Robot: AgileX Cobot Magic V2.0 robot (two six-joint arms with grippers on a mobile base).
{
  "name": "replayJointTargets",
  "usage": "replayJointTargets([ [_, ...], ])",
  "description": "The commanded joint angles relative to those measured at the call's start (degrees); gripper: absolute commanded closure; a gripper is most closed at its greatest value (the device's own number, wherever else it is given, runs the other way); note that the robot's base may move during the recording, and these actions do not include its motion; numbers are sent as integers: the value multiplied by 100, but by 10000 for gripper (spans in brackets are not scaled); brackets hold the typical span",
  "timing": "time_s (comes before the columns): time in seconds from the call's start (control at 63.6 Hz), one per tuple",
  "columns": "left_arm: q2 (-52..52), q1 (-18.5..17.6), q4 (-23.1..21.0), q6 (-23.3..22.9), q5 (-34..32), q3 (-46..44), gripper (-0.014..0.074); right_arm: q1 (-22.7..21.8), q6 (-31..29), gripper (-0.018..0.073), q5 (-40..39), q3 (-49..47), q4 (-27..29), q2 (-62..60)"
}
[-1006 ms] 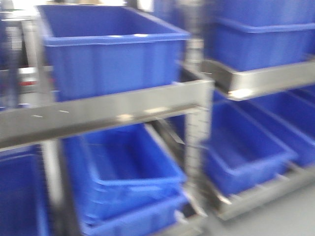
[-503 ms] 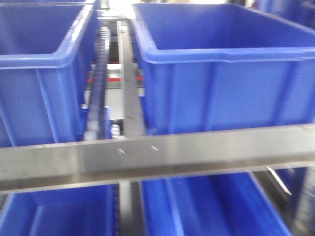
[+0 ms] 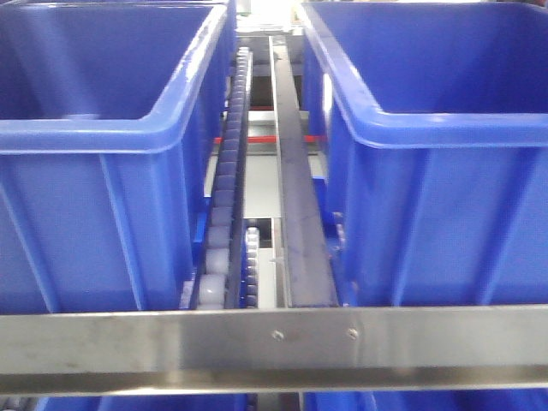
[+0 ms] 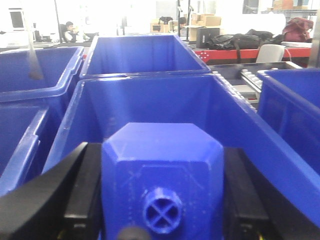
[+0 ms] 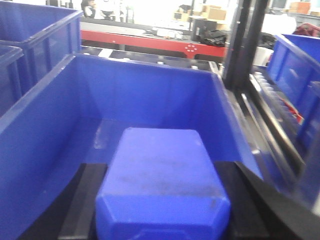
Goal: Pick and sort blue part to right shelf
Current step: 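Drive up to the shelf and stop above the open blue bins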
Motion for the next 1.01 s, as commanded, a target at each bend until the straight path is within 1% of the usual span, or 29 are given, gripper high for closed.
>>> replayJointTargets([
  [0.0,82,4,-55,-58,-533,-168,188,-39,-29,160,-514,-181,-53,34],
  [0.99,82,4,-55,-58,-533,-168,188,-39,-29,160,-514,-181,-53,34],
])
